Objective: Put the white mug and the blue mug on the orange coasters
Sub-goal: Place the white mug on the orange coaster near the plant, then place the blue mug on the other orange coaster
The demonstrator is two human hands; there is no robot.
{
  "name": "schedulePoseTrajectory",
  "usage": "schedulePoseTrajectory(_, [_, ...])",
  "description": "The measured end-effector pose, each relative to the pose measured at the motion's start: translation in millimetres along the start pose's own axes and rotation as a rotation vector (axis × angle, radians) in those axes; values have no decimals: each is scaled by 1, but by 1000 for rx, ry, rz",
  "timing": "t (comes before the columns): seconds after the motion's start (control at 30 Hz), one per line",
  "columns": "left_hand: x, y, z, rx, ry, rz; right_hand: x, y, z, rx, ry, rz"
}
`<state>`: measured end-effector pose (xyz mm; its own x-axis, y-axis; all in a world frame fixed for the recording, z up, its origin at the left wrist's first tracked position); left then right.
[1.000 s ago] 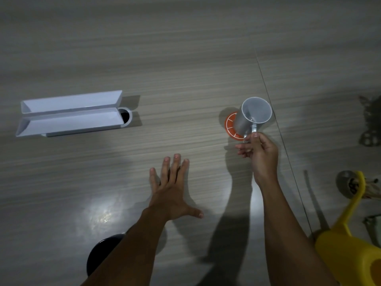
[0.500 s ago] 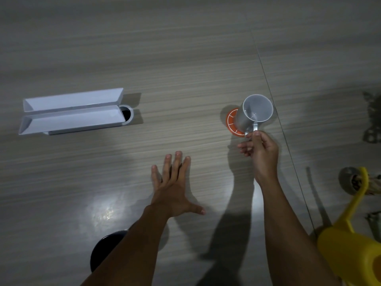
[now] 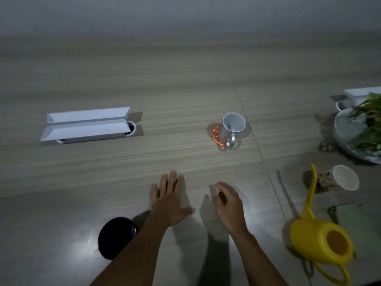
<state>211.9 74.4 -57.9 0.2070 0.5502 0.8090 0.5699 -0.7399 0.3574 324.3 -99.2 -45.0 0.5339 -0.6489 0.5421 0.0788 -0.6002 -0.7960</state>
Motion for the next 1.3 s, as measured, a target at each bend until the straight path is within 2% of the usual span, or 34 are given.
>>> schedulePoseTrajectory(0.1, [-22,3,-45,-44,46,29,-14,10,-38,93,-130,-224])
schedulePoseTrajectory(0.2, [-43,-4,-88,-90,66,38,-22,25,-71,176,-167,-388])
schedulePoseTrajectory(0.3, [-55,-18,-122,-157,71,48,-31,34,-98,175,-151,-496])
schedulePoseTrajectory(0.43, [-67,-44,-163,-294,115,-93,-47,36,-124,105,-167,-618])
schedulePoseTrajectory(0.53, [-76,-65,-199,-228,232,-389,-65,27,-140,81,-257,-690])
schedulePoseTrajectory(0.67, [-75,-89,-235,77,385,-1023,-92,8,-167,174,-392,-721])
schedulePoseTrajectory(0.73, [-67,-98,-242,178,465,-1195,-103,0,-178,215,-440,-750])
schedulePoseTrajectory(0.8, [-57,-101,-245,190,499,-1318,-112,-5,-188,244,-475,-808])
schedulePoseTrajectory(0.93, [-40,-94,-243,184,441,-1418,-117,-7,-196,248,-485,-875])
schedulePoseTrajectory(1.1, [-33,-92,-233,161,291,-1383,-117,-12,-199,217,-480,-863])
schedulePoseTrajectory(1.3, [-23,-89,-223,116,137,-1455,-125,-17,-204,169,-445,-862])
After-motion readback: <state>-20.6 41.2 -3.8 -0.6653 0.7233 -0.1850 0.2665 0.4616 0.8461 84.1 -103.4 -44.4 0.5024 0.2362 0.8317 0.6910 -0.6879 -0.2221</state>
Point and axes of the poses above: each hand's wrist, its own z-axis towards the middle knuckle, its own x-axis out of the back of the hand, y = z × x, the point moved 2 cm from there along z, towards the middle knuckle, and after that the axes turned 2 degrees about -x, right-handed, at the moved point
